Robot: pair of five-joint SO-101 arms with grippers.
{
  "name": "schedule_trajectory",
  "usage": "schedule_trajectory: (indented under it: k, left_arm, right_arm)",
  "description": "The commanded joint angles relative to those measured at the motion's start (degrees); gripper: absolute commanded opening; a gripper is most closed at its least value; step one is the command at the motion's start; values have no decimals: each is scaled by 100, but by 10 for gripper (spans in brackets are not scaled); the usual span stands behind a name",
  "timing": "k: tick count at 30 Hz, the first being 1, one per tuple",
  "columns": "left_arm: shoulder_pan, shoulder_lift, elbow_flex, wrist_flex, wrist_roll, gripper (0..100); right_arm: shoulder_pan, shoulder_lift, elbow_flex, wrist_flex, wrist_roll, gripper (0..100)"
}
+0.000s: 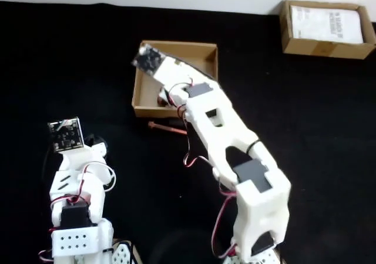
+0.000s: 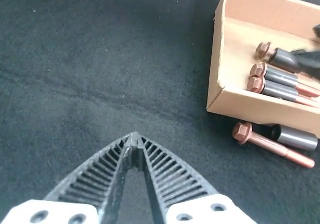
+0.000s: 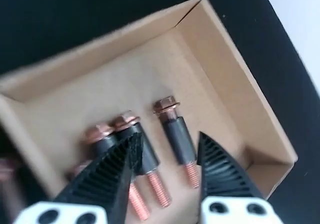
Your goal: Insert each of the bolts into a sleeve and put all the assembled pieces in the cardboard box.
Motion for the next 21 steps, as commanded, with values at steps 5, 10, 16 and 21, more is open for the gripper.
schedule_trajectory:
  k: [5, 10, 16, 21]
  left_arm:
    - [-13, -40, 145, 35, -18, 9]
    - [-13, -40, 145, 35, -26, 9]
    - [-13, -40, 145, 35, -26, 9]
    - [-40, -40, 145, 35, -26, 9]
  right_arm:
    - [-549, -1868, -382, 3169, -1565, 76]
    - [-822, -2053, -374, 4831, -1688, 76]
    - [-637, -1631, -251, 5007, -1134, 76]
    - [-338, -778, -277, 4268, -826, 76]
